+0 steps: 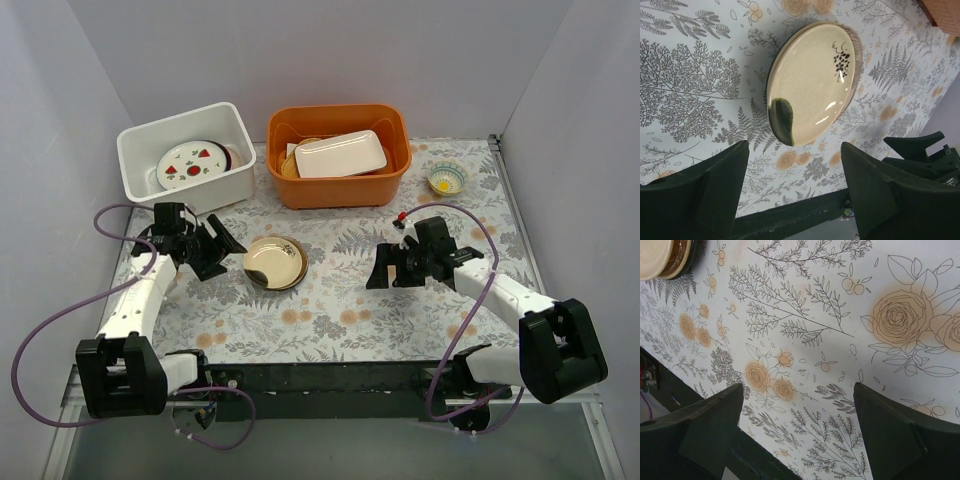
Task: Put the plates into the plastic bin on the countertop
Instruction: Pick up the plate at the center of the board.
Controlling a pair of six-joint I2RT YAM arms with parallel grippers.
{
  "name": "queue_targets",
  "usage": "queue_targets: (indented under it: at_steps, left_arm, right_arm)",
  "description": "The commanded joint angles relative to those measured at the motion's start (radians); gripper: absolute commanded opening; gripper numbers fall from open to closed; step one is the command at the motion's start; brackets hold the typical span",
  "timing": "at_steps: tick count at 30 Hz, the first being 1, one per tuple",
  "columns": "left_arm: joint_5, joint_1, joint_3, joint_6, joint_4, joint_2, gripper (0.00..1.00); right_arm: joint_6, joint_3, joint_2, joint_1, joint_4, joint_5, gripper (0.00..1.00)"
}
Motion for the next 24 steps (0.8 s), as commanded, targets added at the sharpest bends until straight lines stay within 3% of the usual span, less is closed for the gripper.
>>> queue_targets:
  at_steps: [1,5,12,24]
  left_arm:
    - [0.015,-0.004,-0.045,-0.003,0.032,-0.038,0.72]
    - [0.032,-0.010,-0.103,-0.006,0.055,-0.031,0.64]
    - [0.028,-0.033,-0.176,-0.028,0.122,0.004,0.60]
    - [0.020,-0.087,-0.212,-0.080,0.264,0.095,0.41]
  right_arm:
    - [0.007,0.023,0.010,0.008,0.036,0.001,0.98]
    - [0.013,0.020,0.019,0.013,0.047,-0.008,0.98]
    - [0.017,0.015,0.028,0.018,0.055,-0.011,0.98]
    - [0.010,0.014,0.037,0.019,0.052,-0.008,0.98]
